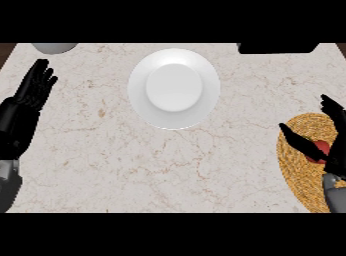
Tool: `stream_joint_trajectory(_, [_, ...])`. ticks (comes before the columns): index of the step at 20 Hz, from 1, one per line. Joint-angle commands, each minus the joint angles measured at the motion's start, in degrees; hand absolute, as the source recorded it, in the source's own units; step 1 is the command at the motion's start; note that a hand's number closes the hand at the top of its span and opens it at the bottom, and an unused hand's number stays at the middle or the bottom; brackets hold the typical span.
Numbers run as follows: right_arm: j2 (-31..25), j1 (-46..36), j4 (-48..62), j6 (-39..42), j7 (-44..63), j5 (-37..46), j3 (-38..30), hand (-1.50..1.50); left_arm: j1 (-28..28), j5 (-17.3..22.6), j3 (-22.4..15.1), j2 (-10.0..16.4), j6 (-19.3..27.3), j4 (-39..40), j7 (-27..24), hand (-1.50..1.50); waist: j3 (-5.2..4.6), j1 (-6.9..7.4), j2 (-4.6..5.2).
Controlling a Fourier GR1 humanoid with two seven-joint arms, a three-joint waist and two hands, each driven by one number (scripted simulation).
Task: Pick the squash from the placemat and place it in the plate
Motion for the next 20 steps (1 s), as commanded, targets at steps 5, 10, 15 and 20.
stream_joint_trajectory(5, [-10.55,4.07,-13.69,-2.97,16.23,9.27,-1.98,-1.50,0.29,-2.06,0.40,-2.02,-1.56,1.74,-1.52,0.00,-0.23,0.22,-0.31])
stream_joint_trajectory(10, [-21.02,8.65,-14.18,6.60,34.80,14.23,0.28,-1.50,-2.43,-2.35,0.04,-1.04,-0.38,-0.70,3.25,0.00,-0.52,-0.66,-0.49])
stream_joint_trajectory(15, [-29.40,7.79,-16.30,21.60,52.37,13.22,3.12,-1.50,-2.12,-1.22,1.39,-0.88,-2.15,1.26,0.73,0.00,-0.66,0.49,-0.07])
stream_joint_trajectory(20, [-32.76,6.50,-24.50,34.77,67.77,6.45,5.71,-1.50,-3.66,-0.26,1.54,-0.86,-3.51,1.58,2.27,0.00,-0.38,0.69,-0.21])
